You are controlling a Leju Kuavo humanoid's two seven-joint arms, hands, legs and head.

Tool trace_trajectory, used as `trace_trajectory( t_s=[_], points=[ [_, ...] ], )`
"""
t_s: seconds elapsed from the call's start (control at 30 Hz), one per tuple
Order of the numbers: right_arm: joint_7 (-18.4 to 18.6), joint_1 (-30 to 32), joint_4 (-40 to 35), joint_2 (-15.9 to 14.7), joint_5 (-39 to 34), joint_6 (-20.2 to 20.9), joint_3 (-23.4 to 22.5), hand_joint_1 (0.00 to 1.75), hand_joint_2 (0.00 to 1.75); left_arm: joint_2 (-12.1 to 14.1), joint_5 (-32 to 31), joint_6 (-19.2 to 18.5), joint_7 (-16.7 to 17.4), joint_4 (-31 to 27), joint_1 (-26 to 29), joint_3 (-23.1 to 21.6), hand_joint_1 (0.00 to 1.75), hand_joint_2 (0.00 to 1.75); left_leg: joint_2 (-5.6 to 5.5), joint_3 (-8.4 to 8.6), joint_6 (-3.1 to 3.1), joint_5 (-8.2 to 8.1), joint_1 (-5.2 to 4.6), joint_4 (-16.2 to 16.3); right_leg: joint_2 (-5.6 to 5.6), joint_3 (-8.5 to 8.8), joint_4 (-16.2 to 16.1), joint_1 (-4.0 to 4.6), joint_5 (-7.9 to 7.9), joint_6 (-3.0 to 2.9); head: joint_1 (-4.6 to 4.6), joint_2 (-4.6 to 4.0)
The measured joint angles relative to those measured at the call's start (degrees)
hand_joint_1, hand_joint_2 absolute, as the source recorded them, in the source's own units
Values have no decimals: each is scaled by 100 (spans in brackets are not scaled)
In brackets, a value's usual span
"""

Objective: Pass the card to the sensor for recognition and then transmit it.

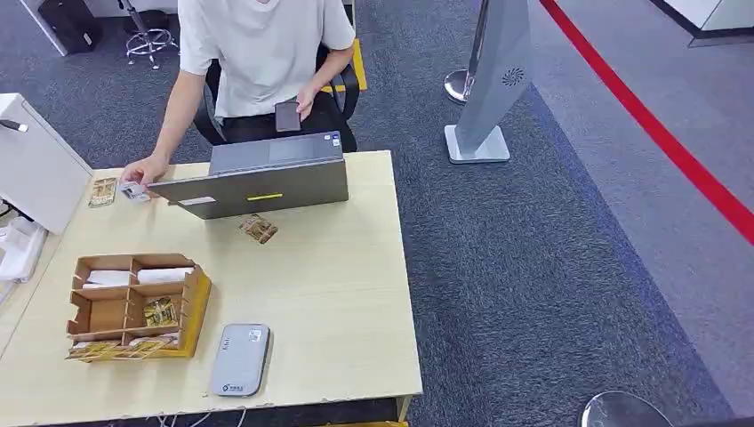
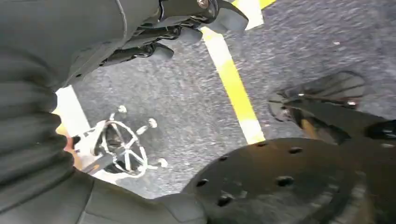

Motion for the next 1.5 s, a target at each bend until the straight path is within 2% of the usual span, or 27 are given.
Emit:
trace_trajectory(
  t_s=[0.07, 0.1, 0.47, 1.5],
  points=[
    [-20, -14, 4, 0, -155, -7, 92, 0, 175, 112, 164, 70, -66, -140, -4, -101, 0, 175, -1, 0, 0, 0, 1, 0, 0, 0, 0, 1, 0, 0, 2, 2],
    [-28, -23, 7, 0, -223, -7, 136, 0, 0, 164, 241, 96, -96, -210, -7, -144, 0, 175, 0, 1, -1, 0, 1, 0, 0, 0, 0, 0, 0, 0, 0, 0],
    [-199, -137, 98, -120, -1054, -22, 877, 0, 0, 951, 1222, 468, -463, -1342, -14, -1014, 0, 175, 0, 1, -2, 2, 2, 0, 0, 1, 3, 0, 1, 0, 2, 0],
    [-647, -577, 660, -645, -3409, -66, 3416, 0, 0, 3308, 4030, 1514, -1504, -5042, 42, -4069, 0, 175, 0, -2, -2, 2, 1, 0, 0, 0, 2, 0, 1, 0, 0, 0]
  ],
)
